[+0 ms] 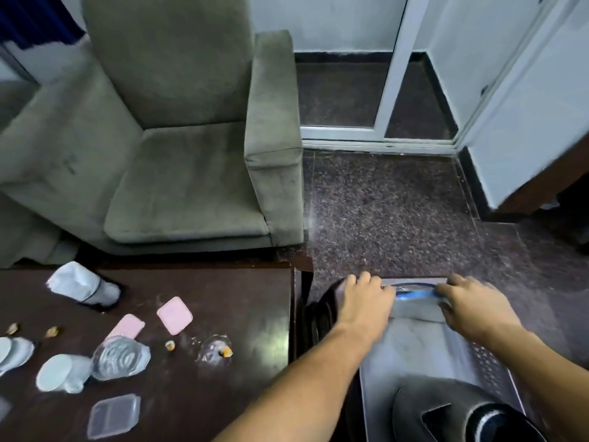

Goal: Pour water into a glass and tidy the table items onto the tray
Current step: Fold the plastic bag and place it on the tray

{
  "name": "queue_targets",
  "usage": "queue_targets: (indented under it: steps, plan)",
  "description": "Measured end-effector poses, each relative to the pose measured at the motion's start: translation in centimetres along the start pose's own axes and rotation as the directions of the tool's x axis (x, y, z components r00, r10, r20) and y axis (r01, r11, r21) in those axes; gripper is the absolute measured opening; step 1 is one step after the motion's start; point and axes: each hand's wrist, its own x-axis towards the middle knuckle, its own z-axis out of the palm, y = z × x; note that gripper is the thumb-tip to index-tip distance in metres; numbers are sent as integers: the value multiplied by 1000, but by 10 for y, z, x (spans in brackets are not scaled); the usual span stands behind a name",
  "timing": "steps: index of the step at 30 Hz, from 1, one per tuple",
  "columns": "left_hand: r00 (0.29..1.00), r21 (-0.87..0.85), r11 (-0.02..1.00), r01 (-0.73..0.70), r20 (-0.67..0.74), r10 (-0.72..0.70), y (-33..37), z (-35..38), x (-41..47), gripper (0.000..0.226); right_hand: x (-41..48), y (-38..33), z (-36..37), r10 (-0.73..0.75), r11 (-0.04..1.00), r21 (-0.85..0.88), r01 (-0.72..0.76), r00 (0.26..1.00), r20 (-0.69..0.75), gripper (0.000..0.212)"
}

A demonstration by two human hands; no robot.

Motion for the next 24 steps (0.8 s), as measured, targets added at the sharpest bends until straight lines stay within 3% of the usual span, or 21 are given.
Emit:
queue_targets:
  steps: [5,9,13,17,19,24]
  plan:
    - [994,-18,994,105,-41,-106,-4,6,12,22,5,-13,-11,25,993,-115,-23,1000,17,38]
    - [988,-15,990,138,-67,-138,-2,9,19,33,3,-12,-11,46,983,-179,-50,999,-30,42]
    - [991,1,992,124,-44,-124,0,7,16,56,-2,-3,-3,55,990,-129,-60,998,-40,70]
    - [994,-12,994,107,-34,-108,-7,3,8,90,10,17,13,26,997,-71,-28,999,-40,115]
    - [988,-55,992,115,-97,-120,-19,-2,0,92,24,24,18,-20,1000,16,20,1000,-14,133]
    - [959,-27,992,120,-257,-122,-81,-34,-36,87,60,-26,-44,-280,960,-51,276,945,-167,155]
